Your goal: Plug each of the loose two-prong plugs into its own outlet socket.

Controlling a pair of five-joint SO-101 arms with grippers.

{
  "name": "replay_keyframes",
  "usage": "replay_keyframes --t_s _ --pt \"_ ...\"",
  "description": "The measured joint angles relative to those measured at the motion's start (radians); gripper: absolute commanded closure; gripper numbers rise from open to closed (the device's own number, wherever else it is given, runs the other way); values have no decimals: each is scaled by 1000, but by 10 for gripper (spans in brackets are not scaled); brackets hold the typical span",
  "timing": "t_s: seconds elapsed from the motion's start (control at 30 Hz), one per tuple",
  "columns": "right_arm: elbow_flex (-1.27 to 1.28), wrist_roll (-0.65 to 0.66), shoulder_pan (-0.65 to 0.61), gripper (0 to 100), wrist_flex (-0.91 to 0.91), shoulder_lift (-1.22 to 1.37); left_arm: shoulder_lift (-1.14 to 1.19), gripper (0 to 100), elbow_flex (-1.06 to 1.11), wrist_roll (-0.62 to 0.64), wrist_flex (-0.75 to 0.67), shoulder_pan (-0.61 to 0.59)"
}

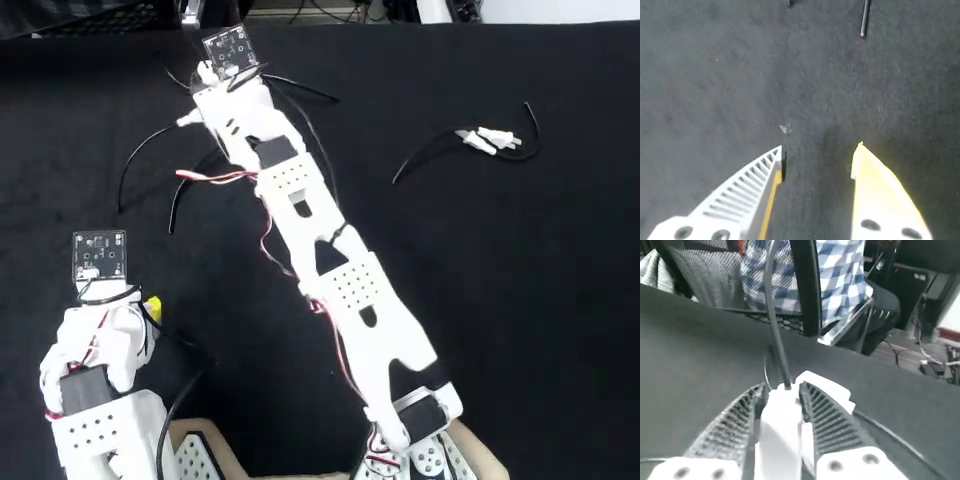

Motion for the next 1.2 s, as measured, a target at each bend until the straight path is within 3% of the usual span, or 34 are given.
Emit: replay_keyframes --t_s 0.17,0.43,0.6,1.03,1.2 --pt "-127 -54 -3 855 115 12 0 768 0 0 0 2" --pt "-138 -58 -5 836 138 12 3 768 12 0 0 25" --pt "-170 -58 -5 836 245 8 3 768 12 0 0 26" --pt "-204 -57 -3 836 654 -397 3 768 12 0 0 26" --pt "-204 -57 52 838 824 -508 3 768 12 0 0 26"
